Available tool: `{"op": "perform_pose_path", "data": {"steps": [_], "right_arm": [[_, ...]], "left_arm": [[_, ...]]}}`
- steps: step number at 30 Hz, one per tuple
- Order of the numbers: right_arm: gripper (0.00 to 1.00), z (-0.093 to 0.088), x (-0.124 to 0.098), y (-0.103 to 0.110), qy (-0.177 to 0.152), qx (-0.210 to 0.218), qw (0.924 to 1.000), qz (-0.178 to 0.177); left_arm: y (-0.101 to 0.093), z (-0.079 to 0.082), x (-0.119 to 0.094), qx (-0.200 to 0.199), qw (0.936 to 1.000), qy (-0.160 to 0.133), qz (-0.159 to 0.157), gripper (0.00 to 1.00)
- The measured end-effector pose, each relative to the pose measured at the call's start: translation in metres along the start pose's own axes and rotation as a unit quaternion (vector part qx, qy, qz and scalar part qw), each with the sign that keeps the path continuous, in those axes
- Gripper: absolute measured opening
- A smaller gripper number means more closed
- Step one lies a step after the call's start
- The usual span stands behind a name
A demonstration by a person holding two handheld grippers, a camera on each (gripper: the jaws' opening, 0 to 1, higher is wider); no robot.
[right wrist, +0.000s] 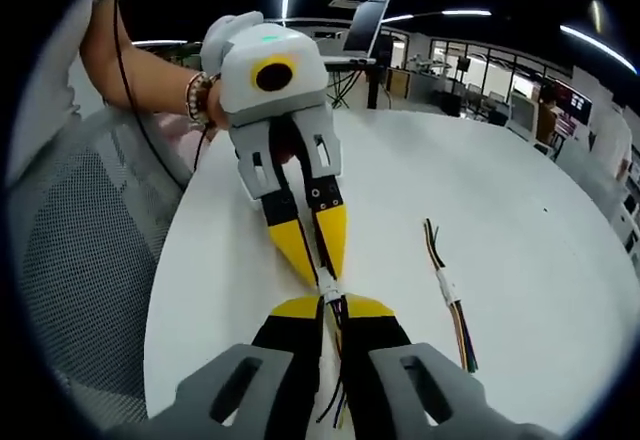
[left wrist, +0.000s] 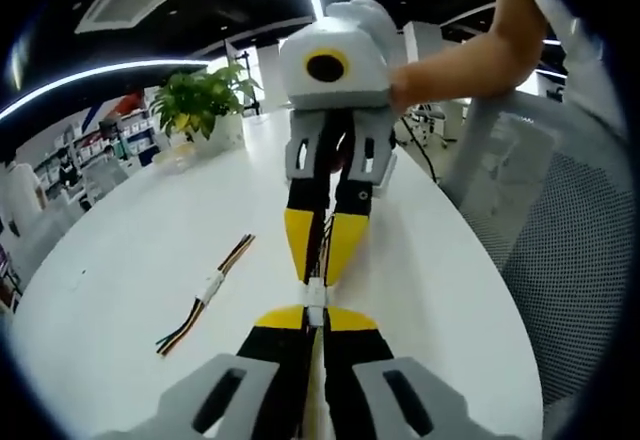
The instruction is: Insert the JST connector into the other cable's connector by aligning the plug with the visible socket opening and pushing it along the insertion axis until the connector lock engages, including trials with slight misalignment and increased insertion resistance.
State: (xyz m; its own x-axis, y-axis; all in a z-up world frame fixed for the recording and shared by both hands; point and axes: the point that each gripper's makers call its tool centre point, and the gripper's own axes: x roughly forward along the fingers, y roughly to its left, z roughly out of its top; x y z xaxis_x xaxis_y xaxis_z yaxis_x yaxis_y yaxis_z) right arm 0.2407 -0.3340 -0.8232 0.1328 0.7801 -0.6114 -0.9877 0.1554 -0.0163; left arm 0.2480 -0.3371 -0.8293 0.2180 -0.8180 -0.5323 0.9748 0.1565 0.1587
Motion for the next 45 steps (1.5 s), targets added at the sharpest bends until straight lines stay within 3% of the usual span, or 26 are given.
{"op": "perform_pose_path", "data": {"steps": [9,17,26,36,37,41,45], "right_arm": [[0.03,0.002,-0.001,-0.007,-0.009,0.004,0.9999,-0.014],[0.03,-0.004,0.002,-0.006,0.006,-0.009,0.9998,-0.016],[0.03,0.008,-0.001,-0.022,-0.015,-0.008,0.9982,-0.057],[0.03,0.014,-0.005,-0.034,-0.041,0.009,0.9958,-0.081],[0.03,0.013,-0.004,-0.034,-0.042,0.012,0.9958,-0.081],[0.03,0.012,-0.003,-0.037,-0.043,0.016,0.9952,-0.087],[0.03,0.014,-0.005,-0.046,-0.055,0.031,0.9925,-0.105]], "left_arm": [[0.007,0.002,-0.003,-0.013,0.9998,-0.009,0.015,0.00],[0.006,-0.002,0.001,-0.022,0.9997,0.003,0.014,0.00],[0.027,0.004,-0.006,-0.072,0.9955,-0.016,0.059,0.00],[0.039,0.009,-0.008,-0.088,0.9913,-0.041,0.089,0.02],[0.040,0.010,-0.007,-0.113,0.9880,-0.054,0.091,0.02],[0.041,0.008,-0.006,-0.095,0.9903,-0.042,0.092,0.03],[0.051,0.010,-0.004,-0.109,0.9874,-0.050,0.103,0.03]]}}
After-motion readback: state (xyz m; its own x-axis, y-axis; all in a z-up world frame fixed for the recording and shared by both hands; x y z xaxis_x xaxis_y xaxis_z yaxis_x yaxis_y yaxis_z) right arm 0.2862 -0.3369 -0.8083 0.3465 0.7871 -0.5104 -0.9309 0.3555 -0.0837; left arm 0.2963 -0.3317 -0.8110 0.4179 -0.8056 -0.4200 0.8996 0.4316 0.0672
